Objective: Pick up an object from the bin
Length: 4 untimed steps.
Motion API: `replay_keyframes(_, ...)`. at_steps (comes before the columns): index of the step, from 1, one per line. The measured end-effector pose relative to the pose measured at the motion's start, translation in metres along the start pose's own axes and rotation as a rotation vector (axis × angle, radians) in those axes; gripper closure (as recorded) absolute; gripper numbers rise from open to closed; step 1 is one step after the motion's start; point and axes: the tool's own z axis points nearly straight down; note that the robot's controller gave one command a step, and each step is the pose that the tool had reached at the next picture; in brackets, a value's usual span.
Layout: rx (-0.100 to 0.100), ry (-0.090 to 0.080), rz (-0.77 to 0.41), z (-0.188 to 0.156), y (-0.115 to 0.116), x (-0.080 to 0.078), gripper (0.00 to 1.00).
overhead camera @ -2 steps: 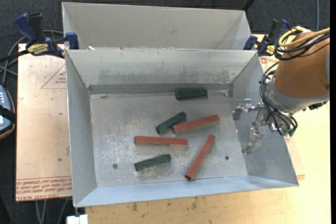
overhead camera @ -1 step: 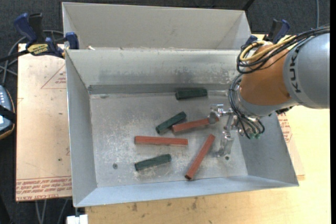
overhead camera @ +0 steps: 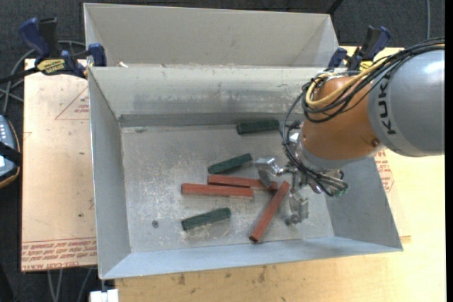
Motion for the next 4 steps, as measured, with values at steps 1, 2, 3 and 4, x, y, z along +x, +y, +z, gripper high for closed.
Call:
replay_keyframes(1, -0.003, 0.002, -0.355, 0.0, 0.041, 0.002, 0.0)
replay_keyframes(2, -0.003, 0.005, -0.355, 0.001, 0.04, 0.003, 1.0)
replay_keyframes(3, 0.005, -0.001, -0.271, -0.034, -0.033, -0.019, 1.0)
replay_keyframes(4, 0.004, -0.003, -0.256, -0.132, -0.04, -0.019, 1.0)
